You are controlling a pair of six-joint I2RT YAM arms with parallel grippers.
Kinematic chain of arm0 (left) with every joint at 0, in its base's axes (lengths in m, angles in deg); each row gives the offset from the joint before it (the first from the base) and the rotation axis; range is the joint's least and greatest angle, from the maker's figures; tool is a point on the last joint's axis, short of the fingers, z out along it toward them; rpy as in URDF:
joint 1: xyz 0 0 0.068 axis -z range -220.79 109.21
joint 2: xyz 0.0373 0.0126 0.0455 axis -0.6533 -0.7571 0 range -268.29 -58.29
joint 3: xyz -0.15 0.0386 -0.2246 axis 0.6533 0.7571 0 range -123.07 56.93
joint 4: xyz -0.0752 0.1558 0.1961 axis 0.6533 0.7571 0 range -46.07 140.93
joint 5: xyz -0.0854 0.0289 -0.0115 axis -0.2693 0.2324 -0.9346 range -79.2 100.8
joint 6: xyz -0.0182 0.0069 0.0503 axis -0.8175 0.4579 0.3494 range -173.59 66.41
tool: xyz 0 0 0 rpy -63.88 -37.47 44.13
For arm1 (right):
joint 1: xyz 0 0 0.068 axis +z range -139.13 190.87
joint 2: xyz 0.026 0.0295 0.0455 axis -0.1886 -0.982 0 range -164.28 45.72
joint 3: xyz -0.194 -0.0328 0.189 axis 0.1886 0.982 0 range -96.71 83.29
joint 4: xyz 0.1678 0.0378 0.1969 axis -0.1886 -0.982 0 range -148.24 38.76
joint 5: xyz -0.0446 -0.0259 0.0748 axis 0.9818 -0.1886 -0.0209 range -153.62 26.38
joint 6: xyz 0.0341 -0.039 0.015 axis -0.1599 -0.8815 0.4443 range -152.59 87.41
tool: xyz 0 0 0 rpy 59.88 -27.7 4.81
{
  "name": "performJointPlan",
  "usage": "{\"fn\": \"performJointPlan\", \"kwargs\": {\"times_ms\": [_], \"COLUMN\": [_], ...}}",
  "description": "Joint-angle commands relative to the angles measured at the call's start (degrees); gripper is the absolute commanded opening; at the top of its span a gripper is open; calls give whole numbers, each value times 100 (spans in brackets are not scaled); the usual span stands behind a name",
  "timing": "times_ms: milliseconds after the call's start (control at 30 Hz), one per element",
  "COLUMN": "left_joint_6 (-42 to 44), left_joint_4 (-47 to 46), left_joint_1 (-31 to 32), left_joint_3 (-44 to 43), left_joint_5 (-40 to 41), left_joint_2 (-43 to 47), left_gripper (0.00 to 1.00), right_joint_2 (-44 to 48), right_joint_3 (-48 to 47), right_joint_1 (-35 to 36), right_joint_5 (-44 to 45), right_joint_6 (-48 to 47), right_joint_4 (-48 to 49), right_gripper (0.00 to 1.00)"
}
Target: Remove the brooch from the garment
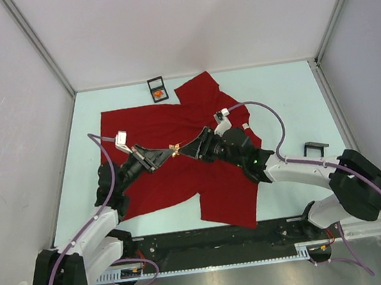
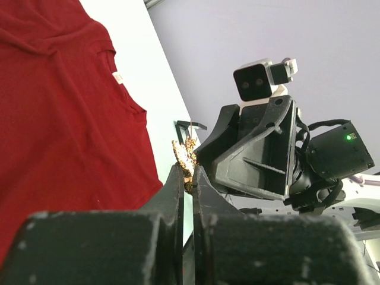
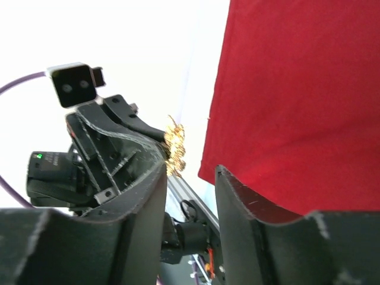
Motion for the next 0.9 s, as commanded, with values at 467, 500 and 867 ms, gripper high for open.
{"fn": "performJointPlan", "kwargs": {"times_ms": [467,500,867], "left_joint_6": [-140,-87,1485], "left_joint_4": [-438,-377,1275], "left_joint_1": [141,133,-237], "left_joint_3": [75,39,-900], "left_joint_5": [-136,-215,-1989], "left_joint_2": [68,67,-2], "left_gripper": [4,16,63], "right_joint_2": [-371,-293,156], "right_joint_3": [31,22,22], "right_joint_1": [-5,-22,-1384], "right_joint_5": [-200,-235,-3246], "right_joint_6": [-49,-173,-1782], "right_joint_4": [930,825,420], "right_gripper": [0,0,0]}}
